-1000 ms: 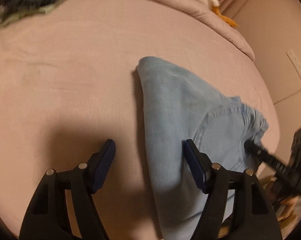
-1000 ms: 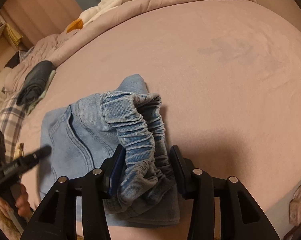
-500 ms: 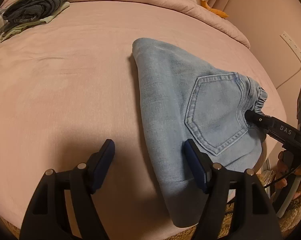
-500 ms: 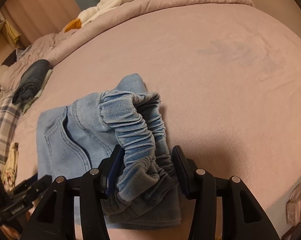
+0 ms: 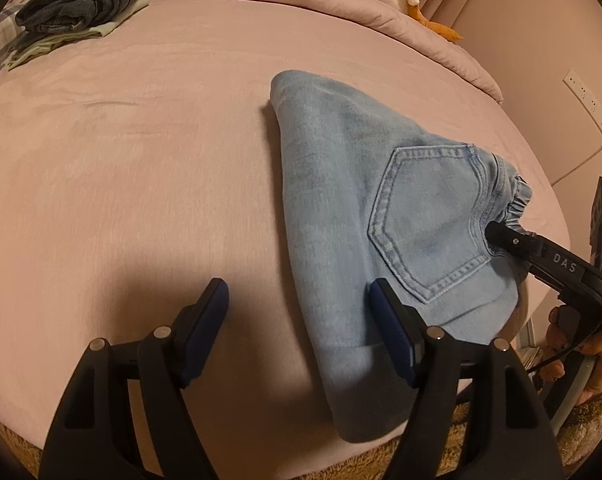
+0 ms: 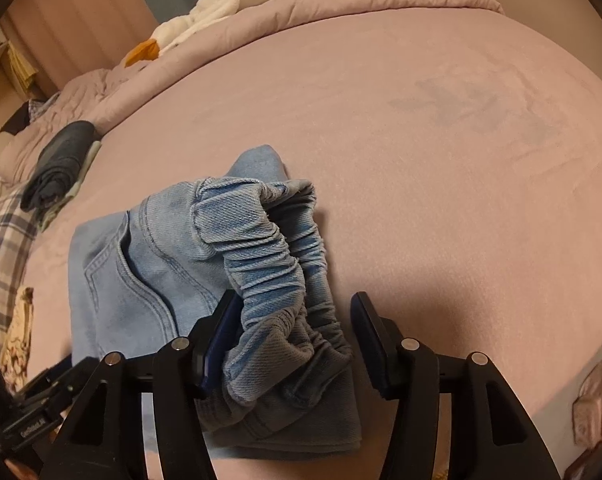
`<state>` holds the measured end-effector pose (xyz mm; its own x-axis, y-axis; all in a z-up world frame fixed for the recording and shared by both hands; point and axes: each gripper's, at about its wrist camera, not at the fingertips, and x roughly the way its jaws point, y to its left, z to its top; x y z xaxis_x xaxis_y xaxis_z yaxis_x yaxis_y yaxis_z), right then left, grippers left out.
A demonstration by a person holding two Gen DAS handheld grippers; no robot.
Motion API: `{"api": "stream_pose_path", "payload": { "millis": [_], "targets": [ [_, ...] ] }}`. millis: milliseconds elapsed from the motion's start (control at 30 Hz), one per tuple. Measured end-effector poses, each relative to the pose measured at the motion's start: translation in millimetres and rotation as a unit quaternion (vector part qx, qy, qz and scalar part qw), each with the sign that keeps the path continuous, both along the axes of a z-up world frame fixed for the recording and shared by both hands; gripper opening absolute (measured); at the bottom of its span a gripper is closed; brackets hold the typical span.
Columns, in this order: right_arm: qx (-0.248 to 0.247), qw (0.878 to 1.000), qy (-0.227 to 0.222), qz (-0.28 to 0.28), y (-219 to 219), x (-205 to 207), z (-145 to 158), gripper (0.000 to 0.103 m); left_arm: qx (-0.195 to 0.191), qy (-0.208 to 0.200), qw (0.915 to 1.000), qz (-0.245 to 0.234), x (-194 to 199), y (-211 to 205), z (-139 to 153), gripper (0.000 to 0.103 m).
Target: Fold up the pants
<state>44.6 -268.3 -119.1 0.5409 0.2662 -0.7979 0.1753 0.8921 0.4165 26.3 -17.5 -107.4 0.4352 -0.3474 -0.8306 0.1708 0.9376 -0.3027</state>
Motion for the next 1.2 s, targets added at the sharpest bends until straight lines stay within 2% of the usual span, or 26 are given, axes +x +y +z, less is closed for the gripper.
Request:
{"api": "stream_pose_path", "payload": {
  "millis": [433, 1200],
  "targets": [
    [-0.02, 1.0, 0.003, -0.01, 6.5, -4.9, 2.8, 0.055, 0.002, 0.005, 0.9999, -0.015, -25.3, 1.4, 0.7, 0.073],
    [-0.02, 1.0, -0.001, -0.007, 6.6, -5.6, 1.7, 0.056, 0.008, 0.016, 0.9998, -0.01, -31.2, 3.3, 1.5, 0.074]
  ]
}}
